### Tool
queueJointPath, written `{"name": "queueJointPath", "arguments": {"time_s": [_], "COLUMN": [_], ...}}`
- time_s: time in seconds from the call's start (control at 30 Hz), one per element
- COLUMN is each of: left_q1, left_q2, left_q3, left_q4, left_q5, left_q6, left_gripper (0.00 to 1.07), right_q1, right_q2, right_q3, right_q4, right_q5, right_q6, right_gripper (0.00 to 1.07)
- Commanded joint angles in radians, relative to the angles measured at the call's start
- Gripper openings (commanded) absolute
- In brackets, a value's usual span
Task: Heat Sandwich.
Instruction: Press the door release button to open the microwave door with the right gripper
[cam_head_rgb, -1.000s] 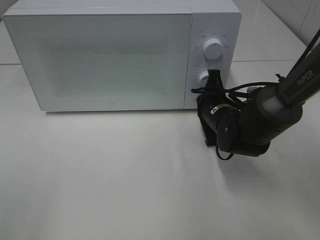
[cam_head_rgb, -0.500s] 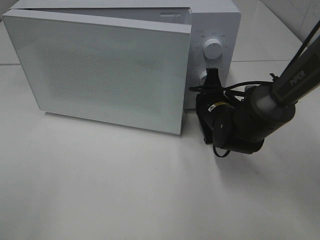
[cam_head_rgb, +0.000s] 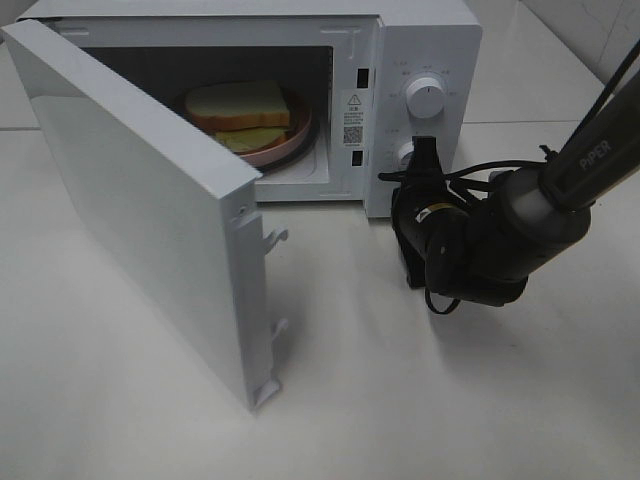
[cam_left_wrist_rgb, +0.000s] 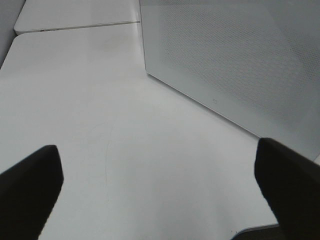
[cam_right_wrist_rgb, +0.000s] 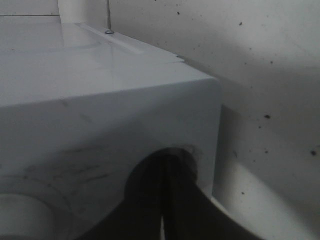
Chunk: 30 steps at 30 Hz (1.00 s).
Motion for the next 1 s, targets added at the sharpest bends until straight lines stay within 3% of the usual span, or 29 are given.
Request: {"name": "queueJointPath", "arguments": {"time_s": [0.03,0.47,0.8,1.0], "left_q1": [0.0,0.0,0.0,0.0], "left_q2": [-0.027,-0.027,-0.027,-0.027], "left_q3": [0.002,0.002,0.002,0.002], "left_q4": [-0.004,-0.004,-0.004,-0.004], "left_q5": [-0.006,-0.006,-0.006,-0.006], "left_q6": [-0.007,-0.007,-0.007,-0.007], "left_gripper": [1.01,1.01,1.01,1.01], "right_q1": [-0.043,-0.043,-0.043,-0.043], "right_q2": [-0.009,-0.054,-0.147,-0.215], "right_q3": [-0.088,-0.083,0.024,0.065], "right_q4": [-0.076,-0.104,-0.107,-0.185], "right_q5": [-0.174,0.031,0.233,0.358], "right_q6": [0.021,0.016,0.013,-0.007], "right_gripper": [0.02,0.02,0.02,0.02]}}
